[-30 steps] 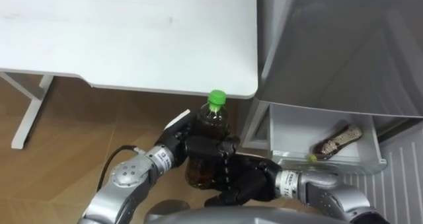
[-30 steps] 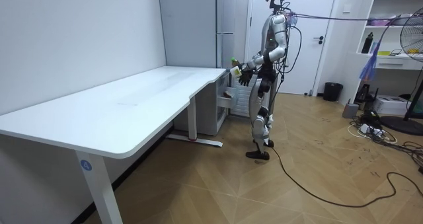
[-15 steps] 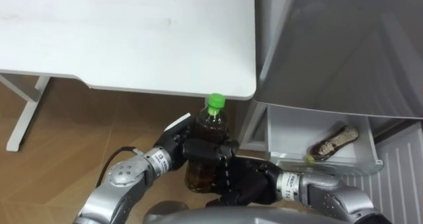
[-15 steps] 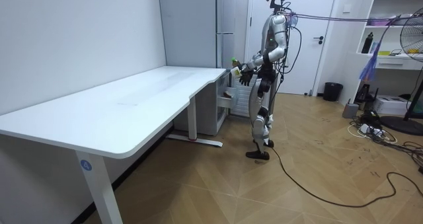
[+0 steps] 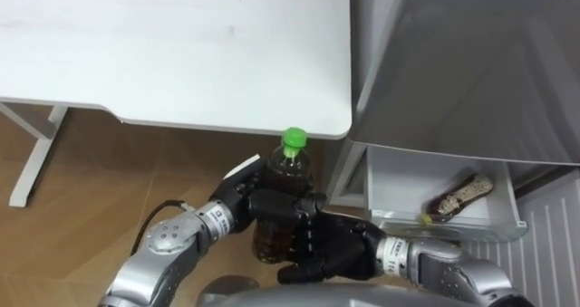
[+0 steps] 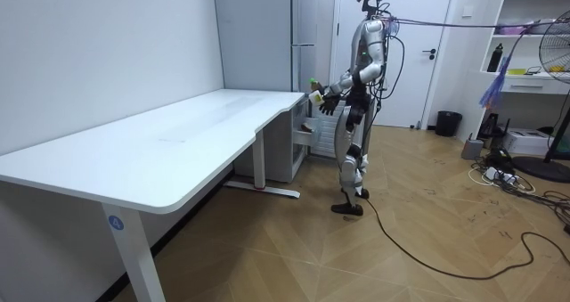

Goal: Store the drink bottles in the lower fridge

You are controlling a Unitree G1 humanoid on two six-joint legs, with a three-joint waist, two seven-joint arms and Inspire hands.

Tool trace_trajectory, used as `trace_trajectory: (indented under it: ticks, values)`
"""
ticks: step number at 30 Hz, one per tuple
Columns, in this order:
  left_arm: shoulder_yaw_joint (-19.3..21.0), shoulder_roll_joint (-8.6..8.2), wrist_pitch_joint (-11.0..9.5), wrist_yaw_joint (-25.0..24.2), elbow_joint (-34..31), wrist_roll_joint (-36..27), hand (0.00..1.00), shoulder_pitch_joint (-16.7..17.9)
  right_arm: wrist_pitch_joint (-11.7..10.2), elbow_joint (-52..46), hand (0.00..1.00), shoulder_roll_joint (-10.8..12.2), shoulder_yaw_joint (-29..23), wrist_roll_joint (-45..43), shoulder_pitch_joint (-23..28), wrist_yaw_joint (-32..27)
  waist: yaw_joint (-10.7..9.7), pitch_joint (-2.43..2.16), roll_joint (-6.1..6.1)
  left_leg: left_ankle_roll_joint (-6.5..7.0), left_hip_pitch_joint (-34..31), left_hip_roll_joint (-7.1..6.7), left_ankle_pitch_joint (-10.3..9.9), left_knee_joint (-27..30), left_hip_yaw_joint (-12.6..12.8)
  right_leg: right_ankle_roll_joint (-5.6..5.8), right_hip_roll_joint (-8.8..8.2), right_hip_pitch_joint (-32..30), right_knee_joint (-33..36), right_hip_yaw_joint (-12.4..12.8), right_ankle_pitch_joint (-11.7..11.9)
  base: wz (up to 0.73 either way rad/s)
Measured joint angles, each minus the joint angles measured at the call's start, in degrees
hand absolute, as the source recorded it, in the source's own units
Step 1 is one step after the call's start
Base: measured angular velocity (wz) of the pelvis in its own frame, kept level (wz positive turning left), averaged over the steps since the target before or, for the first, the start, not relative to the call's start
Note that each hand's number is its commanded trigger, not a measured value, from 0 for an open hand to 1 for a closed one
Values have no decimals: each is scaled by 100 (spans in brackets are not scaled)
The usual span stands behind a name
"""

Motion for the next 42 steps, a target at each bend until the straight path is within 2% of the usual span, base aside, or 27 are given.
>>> trace_trajectory:
  ticks: [2,4,8,11,12,13,14,20,24,28,34,41,42]
  values:
    - [35,-43,0,54,0,-2,100,-30,11,-91,0,-4,-1,324,51,-248,1,12,65,0,0,-1,0,-46,0,0,2,19,2,7,0,-2]
    - [35,-73,0,84,10,-1,100,-29,12,-110,0,-4,7,591,106,-395,1,-12,115,0,30,-2,1,-60,18,0,0,32,3,7,0,-2]
    - [31,-80,0,117,30,-1,100,-28,7,-119,2,-10,96,1128,136,-712,-4,-28,197,-2,141,-2,3,-128,35,2,2,87,-5,-6,-1,-5]
    - [22,-82,2,118,32,3,100,-30,-25,-149,15,-40,101,1493,140,-910,-7,-40,200,-5,49,-5,6,-104,32,2,3,-13,-5,-17,-1,0]
    - [12,-81,12,117,32,5,100,-22,-35,-157,53,-39,100,1549,146,-953,-13,-41,200,-5,39,-5,6,-96,34,1,3,-18,-4,-17,0,0]
    - [-17,-76,62,117,33,6,100,1,-77,-213,64,-40,100,1587,162,-1009,-24,-42,199,-5,41,-4,6,-95,35,1,2,-19,0,-18,0,0]
    - [-30,-72,86,118,32,4,100,4,-92,-226,100,-42,110,1608,172,-1088,-23,-45,192,-5,43,-3,6,-95,40,1,2,-14,1,-17,0,0]
    - [-122,-141,70,88,-22,-37,100,-9,-232,-216,100,-62,153,1771,175,-1727,-4,-43,201,-3,-10,-3,5,-28,82,0,-1,-41,4,-8,3,0]
    - [-120,-178,85,97,-14,-20,100,-16,-266,-216,100,-61,170,1794,176,-1826,-12,-42,206,-4,-8,0,5,-36,83,-3,4,-64,5,-22,5,-1]
    - [-107,-211,95,102,-14,-222,100,-18,-421,-216,100,-104,225,1793,176,-1876,-2,-42,205,-5,-4,-1,5,-99,87,-3,6,-80,7,-24,5,0]
    - [-110,-207,95,103,-15,-235,100,-18,-430,-216,100,-104,233,1793,176,-1890,5,-37,185,-5,5,-3,7,-118,124,-3,3,-95,5,-19,6,-1]
    - [-98,-204,94,110,-14,-274,100,-23,-566,-216,100,-104,307,1794,184,-1929,8,-3,102,-5,12,-2,8,-121,162,-3,-1,-107,-4,-10,5,-2]
    - [-97,-203,94,110,-15,-302,100,-23,-591,-216,56,-104,324,1794,184,-1932,9,2,88,-5,15,-1,7,-121,162,-3,0,-110,-5,-10,5,0]
